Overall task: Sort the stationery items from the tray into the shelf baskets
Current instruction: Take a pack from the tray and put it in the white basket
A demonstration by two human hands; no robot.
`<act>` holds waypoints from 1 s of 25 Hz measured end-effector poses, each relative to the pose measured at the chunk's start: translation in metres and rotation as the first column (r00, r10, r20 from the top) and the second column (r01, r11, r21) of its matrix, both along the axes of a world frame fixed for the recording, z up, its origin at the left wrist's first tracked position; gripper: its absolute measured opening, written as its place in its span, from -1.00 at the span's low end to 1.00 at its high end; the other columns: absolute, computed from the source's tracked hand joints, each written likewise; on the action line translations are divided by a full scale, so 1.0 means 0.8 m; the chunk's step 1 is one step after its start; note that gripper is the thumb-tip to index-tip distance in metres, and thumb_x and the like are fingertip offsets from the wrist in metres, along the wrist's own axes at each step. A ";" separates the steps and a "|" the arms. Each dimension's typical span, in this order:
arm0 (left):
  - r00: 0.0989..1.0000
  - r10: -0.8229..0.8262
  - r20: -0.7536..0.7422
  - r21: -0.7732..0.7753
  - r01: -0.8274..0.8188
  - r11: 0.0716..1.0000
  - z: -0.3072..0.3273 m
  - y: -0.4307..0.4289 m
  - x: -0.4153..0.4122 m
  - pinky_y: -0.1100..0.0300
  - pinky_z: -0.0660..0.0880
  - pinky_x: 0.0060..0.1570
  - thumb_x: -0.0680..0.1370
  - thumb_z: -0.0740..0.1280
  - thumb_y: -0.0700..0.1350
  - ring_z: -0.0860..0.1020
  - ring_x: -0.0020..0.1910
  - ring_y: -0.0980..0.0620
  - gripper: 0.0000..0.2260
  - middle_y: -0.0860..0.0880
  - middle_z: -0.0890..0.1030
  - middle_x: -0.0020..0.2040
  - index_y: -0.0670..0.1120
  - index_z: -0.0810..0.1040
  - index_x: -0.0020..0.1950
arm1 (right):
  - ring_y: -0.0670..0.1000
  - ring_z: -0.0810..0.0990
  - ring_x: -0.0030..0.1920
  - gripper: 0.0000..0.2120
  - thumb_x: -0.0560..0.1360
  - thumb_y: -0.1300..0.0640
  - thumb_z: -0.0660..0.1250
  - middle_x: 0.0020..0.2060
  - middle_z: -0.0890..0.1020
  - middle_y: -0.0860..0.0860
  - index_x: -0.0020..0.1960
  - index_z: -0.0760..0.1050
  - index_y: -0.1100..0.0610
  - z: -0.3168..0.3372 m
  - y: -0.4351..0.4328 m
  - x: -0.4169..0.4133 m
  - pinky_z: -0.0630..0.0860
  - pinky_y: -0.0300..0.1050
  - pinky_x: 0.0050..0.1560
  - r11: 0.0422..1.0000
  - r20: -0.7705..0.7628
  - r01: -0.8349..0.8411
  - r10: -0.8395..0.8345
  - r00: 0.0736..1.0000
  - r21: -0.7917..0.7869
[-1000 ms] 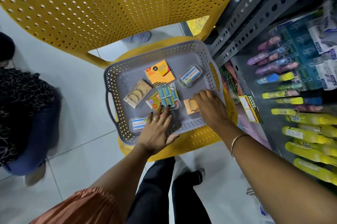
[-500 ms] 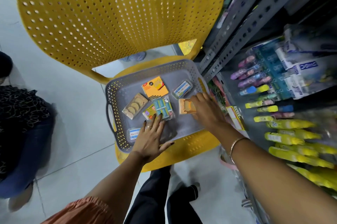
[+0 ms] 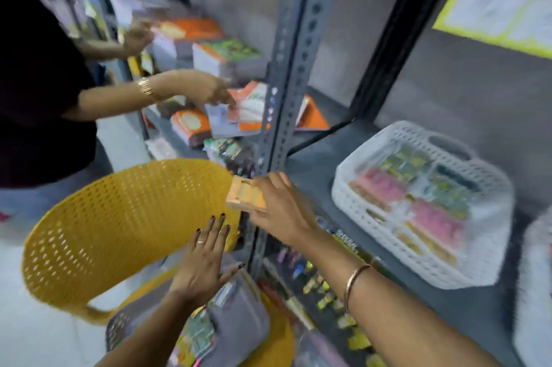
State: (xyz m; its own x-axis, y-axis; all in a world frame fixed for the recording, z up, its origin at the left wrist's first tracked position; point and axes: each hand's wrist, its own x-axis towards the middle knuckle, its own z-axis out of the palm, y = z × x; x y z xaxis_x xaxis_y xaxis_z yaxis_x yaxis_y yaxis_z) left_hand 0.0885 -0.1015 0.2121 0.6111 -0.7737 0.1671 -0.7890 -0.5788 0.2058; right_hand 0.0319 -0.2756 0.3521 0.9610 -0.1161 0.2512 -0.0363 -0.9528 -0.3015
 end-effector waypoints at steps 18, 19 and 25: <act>0.885 -0.443 0.143 0.078 0.436 0.897 0.107 -0.227 0.037 -0.08 0.16 0.35 0.42 -0.15 0.47 0.28 0.40 -0.13 -0.10 -0.18 0.33 0.42 -0.20 0.29 0.43 | 0.14 0.47 0.25 -0.39 0.40 -0.16 0.33 0.26 0.51 0.14 0.32 0.34 0.15 0.070 -0.172 -0.120 0.46 0.00 0.21 0.824 -0.304 0.566 -0.533 0.790 0.025; 0.885 -0.440 0.150 0.058 0.436 0.898 0.104 -0.227 0.037 -0.11 0.24 0.31 0.43 -0.06 0.45 0.35 0.36 -0.13 -0.16 -0.18 0.40 0.38 -0.20 0.35 0.39 | 0.13 0.49 0.24 -0.40 0.40 -0.16 0.33 0.26 0.52 0.12 0.31 0.34 0.15 0.068 -0.173 -0.119 0.48 0.00 0.19 0.822 -0.312 0.569 -0.530 0.789 0.043; 0.888 -0.424 0.180 0.027 0.426 0.904 0.105 -0.228 0.034 -0.03 0.01 0.40 0.42 -0.01 0.41 0.16 0.45 -0.09 -0.17 -0.14 0.22 0.48 -0.16 0.22 0.47 | 0.11 0.35 0.39 -0.28 0.40 -0.10 0.35 0.43 0.34 0.10 0.44 0.14 0.08 0.074 -0.174 -0.116 0.39 0.13 0.33 0.894 -0.416 0.446 -0.393 0.820 0.033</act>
